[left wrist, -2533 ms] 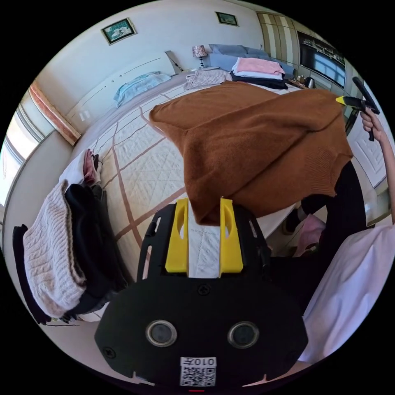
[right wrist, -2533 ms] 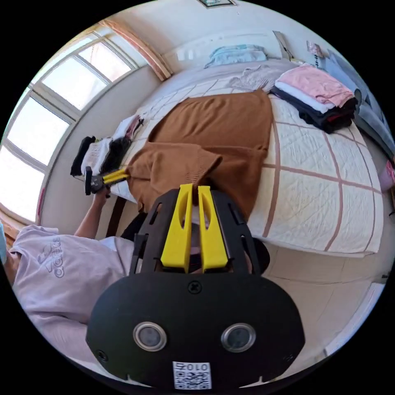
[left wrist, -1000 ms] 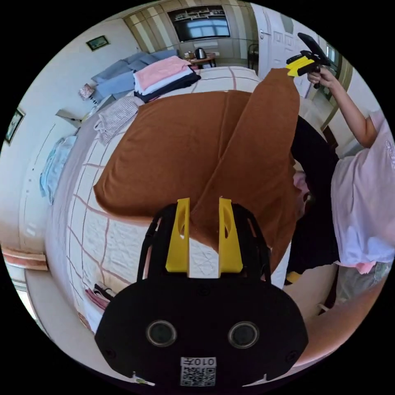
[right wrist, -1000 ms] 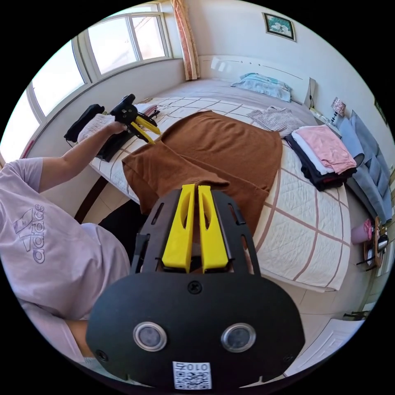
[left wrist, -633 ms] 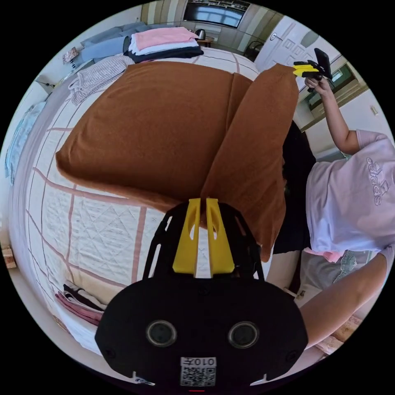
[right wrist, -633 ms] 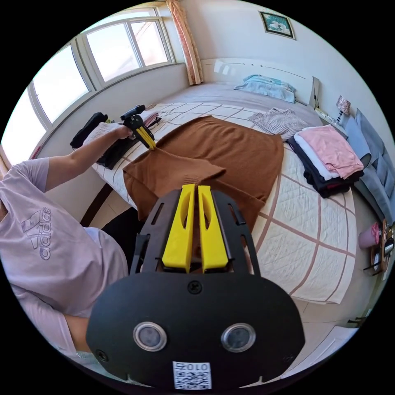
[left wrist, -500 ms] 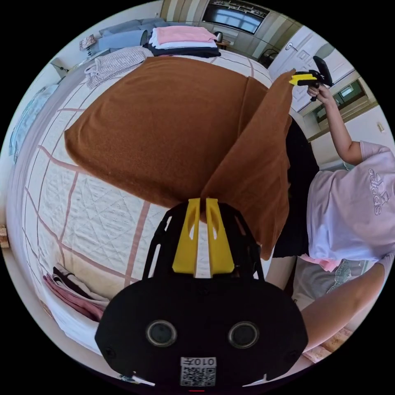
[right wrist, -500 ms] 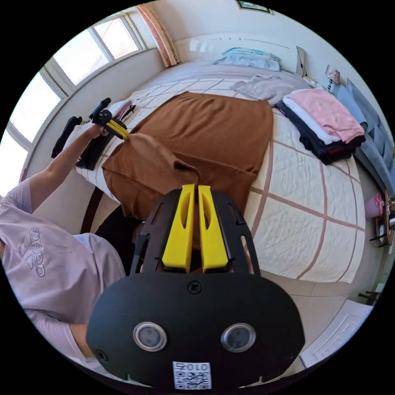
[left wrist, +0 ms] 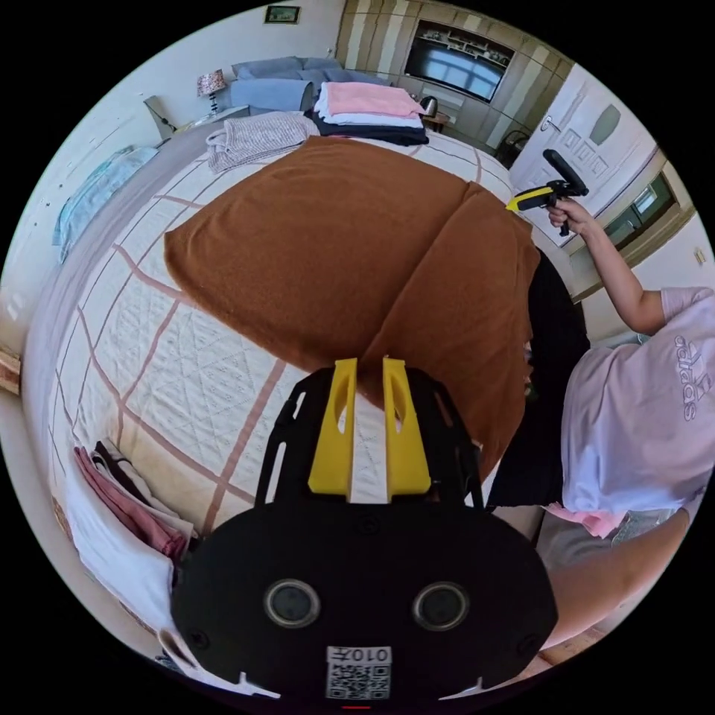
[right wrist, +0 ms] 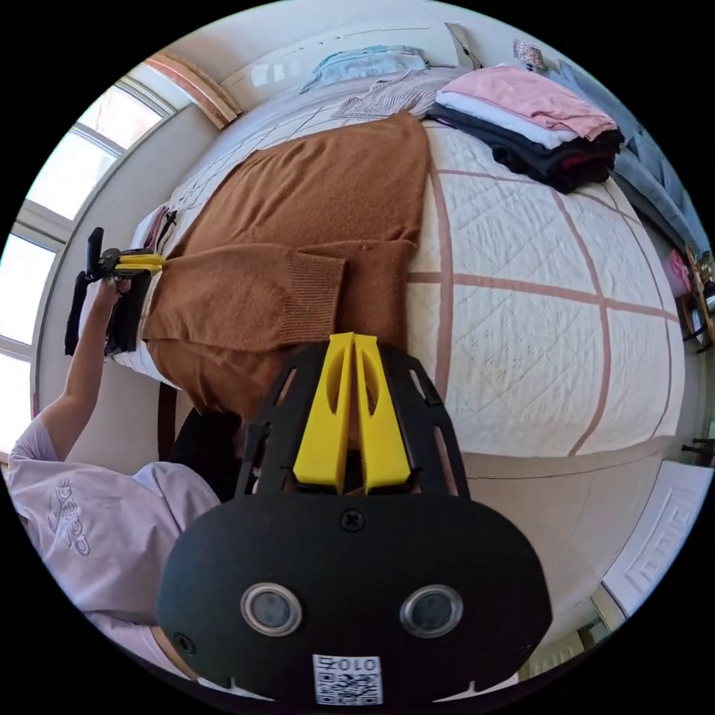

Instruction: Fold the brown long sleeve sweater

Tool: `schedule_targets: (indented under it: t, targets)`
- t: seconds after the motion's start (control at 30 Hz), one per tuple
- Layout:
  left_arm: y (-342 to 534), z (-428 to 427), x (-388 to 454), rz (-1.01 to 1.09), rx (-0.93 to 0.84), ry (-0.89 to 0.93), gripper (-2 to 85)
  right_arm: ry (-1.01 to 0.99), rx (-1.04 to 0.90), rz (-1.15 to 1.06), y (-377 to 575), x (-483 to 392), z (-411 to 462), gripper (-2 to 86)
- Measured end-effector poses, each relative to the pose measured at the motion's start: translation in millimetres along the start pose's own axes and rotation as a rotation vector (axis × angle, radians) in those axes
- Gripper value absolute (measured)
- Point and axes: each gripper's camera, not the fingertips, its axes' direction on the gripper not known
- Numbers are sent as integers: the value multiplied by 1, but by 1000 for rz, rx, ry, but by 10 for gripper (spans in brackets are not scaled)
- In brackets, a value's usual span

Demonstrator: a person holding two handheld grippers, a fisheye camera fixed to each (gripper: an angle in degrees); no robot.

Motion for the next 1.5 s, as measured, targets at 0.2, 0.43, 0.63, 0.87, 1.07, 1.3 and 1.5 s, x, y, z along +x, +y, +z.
schedule_targets:
  t: [0.2, 0.43, 0.63, 0.87, 1.07, 1.3, 1.5]
  targets:
    - [30, -31, 42, -84, 144, -130, 79, -62, 235, -165, 6, -57, -31, 16]
    - [48, 5, 75, -175, 4, -175, 80, -5, 69, -118, 2, -62, 47, 19]
    - [106, -16, 132, -237, 183, -342, 82, 151, 493, -264, 99, -97, -25, 43]
    - [133, 15, 302, 204, 127, -500, 80, 369, 338, -548, 208, -153, 19, 69]
    - [136, 42, 340, 149, 97, -538, 70, 482, 445, -345, 248, -147, 24, 66]
    - [137, 45, 344, 120, 77, -481, 63, 340, 376, -41, 252, -72, 21, 76]
    - [151, 46, 338, 33, 105, -426, 60, -47, 346, 145, 241, -2, 32, 76]
